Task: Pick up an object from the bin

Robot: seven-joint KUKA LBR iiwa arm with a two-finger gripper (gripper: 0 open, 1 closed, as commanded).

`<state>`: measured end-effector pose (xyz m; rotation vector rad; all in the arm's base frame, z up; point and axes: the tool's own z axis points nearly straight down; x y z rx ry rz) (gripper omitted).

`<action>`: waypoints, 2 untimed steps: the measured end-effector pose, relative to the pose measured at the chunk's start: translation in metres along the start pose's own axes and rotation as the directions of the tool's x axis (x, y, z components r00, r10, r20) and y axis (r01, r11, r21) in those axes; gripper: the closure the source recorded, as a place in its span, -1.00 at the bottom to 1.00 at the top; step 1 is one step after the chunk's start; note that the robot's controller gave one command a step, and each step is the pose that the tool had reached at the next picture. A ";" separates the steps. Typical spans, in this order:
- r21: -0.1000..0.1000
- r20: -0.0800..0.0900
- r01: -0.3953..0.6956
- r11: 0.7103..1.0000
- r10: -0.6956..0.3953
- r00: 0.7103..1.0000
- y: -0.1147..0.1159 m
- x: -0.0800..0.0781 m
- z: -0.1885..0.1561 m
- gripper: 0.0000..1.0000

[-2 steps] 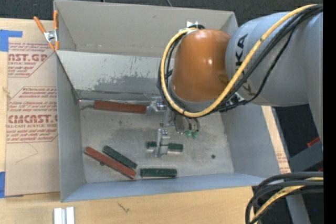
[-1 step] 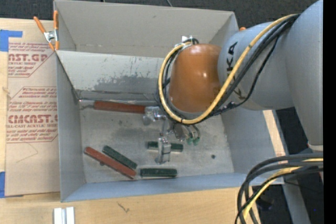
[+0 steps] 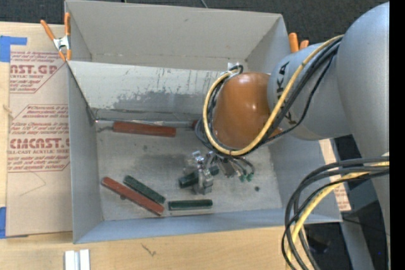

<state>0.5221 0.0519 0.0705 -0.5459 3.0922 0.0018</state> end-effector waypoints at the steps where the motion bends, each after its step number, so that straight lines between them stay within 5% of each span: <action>1: 0.000 0.000 0.000 1.000 0.000 1.000 0.000 0.000 0.000 1.00; 2: 0.000 -0.001 -0.028 1.000 0.028 1.000 -0.007 -0.013 -0.203 1.00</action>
Offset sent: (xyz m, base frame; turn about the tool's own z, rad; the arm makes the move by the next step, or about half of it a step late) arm 0.0143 -0.0036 0.2078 0.0285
